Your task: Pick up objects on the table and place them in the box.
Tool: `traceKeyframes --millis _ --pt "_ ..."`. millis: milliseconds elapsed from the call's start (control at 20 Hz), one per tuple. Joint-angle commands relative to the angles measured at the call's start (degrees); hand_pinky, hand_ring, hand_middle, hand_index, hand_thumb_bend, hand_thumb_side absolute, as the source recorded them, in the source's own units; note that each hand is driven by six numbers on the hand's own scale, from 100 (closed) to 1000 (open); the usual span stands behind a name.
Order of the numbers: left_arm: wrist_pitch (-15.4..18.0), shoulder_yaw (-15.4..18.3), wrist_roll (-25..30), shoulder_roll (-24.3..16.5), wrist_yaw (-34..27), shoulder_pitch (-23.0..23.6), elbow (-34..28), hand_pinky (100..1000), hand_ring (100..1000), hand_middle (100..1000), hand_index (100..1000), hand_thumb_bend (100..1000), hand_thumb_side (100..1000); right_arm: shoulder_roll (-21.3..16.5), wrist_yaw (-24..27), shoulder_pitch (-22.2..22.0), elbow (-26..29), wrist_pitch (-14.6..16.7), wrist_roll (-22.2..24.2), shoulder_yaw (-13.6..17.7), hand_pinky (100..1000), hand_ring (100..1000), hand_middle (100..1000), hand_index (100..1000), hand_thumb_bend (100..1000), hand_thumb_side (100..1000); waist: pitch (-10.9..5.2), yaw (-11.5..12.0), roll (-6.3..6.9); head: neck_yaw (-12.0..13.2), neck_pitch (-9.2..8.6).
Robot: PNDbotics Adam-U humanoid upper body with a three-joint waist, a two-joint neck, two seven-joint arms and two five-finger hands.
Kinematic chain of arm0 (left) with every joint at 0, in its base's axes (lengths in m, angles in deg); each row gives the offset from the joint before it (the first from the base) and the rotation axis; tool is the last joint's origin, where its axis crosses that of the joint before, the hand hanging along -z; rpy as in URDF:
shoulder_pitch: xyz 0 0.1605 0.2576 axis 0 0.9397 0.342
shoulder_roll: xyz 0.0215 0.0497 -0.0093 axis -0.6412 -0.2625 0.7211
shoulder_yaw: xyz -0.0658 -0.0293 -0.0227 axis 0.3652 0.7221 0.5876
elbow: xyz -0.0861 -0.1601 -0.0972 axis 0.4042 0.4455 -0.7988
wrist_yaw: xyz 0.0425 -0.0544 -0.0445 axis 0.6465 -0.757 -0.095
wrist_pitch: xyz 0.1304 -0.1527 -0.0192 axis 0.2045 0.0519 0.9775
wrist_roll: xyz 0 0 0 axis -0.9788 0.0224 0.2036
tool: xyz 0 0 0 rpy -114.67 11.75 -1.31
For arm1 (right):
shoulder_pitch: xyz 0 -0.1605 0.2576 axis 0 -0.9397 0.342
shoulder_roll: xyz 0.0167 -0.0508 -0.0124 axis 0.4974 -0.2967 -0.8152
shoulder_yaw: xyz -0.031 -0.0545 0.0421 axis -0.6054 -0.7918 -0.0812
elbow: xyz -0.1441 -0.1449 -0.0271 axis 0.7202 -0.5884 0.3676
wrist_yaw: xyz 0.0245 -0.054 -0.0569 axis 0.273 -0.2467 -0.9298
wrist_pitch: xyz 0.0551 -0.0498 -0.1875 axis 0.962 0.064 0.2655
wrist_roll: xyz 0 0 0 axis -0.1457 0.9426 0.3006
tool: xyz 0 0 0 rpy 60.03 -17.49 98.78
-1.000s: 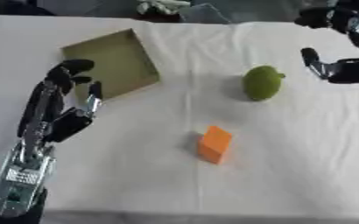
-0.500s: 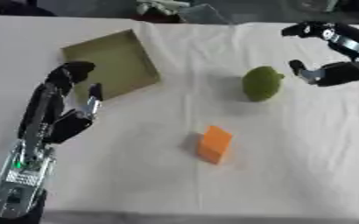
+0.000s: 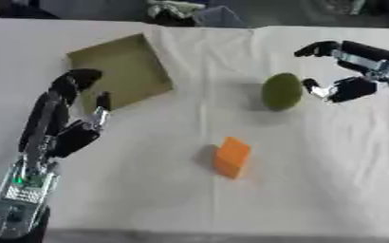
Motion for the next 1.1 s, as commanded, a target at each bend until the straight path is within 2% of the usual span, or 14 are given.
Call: traceKeyframes --millis 50,250,300,500,650,850,950,1100 --pt "0.1 -0.1 0.2 -1.1 -0.2 -0.3 -0.7 906 838 730 757 185 286 0.1 -2.5 1.9 -1.9 0.7 -0.2 0.7 952 952 904 949 100 417 -1.09 -0.1 0.02 -0.1 0.28" --pt "0.1 -0.2 0.3 -1.1 -0.2 -0.3 -0.6 906 833 724 757 184 288 1.4 -5.3 2.8 -4.4 1.6 -0.1 0.5 953 954 909 938 100 434 -1.11 -0.1 0.03 -0.2 0.28" --pt "0.1 -0.2 0.3 -1.1 -0.2 -0.3 -0.6 906 833 724 757 182 288 1.7 -6.0 3.0 -5.1 1.8 -0.1 0.4 954 954 912 937 100 461 -1.12 -0.1 0.03 -0.2 0.28" --pt "0.1 -0.2 0.4 -1.1 -0.3 -0.3 -0.6 908 832 722 758 181 288 3.1 -9.1 3.7 -7.5 2.3 -0.4 0.6 955 956 916 938 100 459 -1.15 -0.1 0.08 -0.2 0.28" --pt "0.1 -0.2 0.4 -1.1 -0.3 -0.3 -0.7 910 830 720 759 178 287 4.1 -11.0 4.0 -8.8 2.4 -1.2 1.0 953 954 916 907 100 377 -1.15 0.1 0.17 -0.2 0.28" --pt "0.2 -0.2 0.4 -1.1 -0.4 -0.3 -0.7 911 828 719 759 175 286 5.1 -13.6 4.3 -10.0 2.8 -2.5 1.3 951 953 917 823 100 240 -1.15 0.2 0.19 -0.3 0.28" --pt "0.2 -0.2 0.5 -1.1 -0.4 -0.4 -0.7 911 828 718 759 176 286 5.5 -14.6 4.4 -10.3 2.9 -2.9 1.4 951 953 918 811 100 228 -1.14 0.3 0.19 -0.3 0.28" --pt "0.2 -0.2 0.5 -1.0 -0.4 -0.4 -0.7 913 826 717 760 170 288 5.9 -16.2 4.6 -10.3 3.0 -3.9 1.4 947 947 913 742 100 232 -1.15 0.4 0.18 -0.3 0.28"
